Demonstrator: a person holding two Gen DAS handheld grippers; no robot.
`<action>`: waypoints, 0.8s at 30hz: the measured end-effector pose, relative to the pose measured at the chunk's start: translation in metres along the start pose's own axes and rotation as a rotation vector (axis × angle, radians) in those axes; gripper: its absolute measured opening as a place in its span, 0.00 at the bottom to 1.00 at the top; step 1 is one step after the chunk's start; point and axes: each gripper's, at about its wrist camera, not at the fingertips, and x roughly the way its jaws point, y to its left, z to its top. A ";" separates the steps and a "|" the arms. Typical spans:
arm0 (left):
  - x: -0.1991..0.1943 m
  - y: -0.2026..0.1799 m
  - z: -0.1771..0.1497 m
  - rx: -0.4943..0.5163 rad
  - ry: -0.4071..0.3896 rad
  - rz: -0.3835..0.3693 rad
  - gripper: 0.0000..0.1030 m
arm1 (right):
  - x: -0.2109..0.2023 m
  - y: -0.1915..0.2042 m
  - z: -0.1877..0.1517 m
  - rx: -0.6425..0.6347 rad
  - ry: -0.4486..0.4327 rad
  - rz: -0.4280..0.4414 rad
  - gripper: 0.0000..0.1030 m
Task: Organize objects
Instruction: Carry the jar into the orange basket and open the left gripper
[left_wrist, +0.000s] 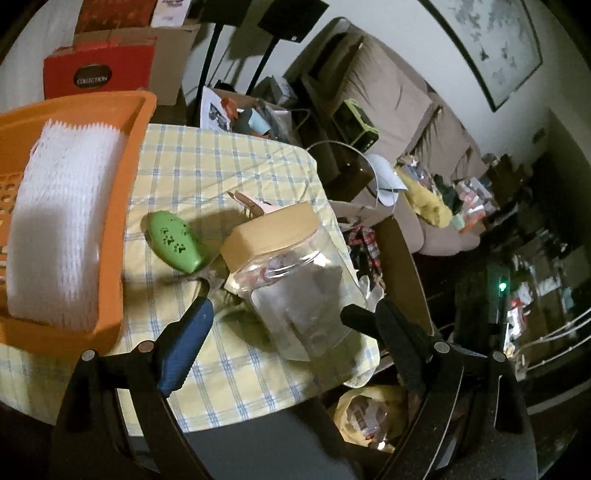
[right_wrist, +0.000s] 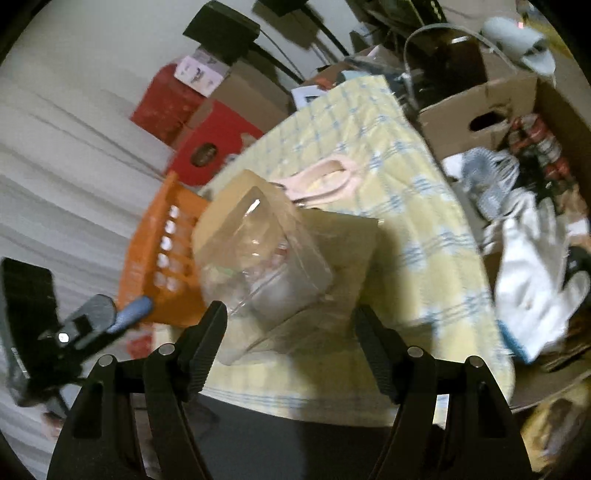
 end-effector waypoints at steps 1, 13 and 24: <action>-0.001 -0.002 -0.003 0.007 0.000 0.004 0.84 | -0.004 0.001 0.000 -0.014 -0.011 -0.016 0.72; 0.038 -0.001 -0.022 -0.019 0.015 0.046 0.61 | 0.002 0.025 0.029 -0.183 -0.042 -0.090 0.54; 0.063 0.016 -0.011 -0.089 0.067 -0.032 0.48 | 0.026 0.028 0.033 -0.162 0.039 -0.005 0.44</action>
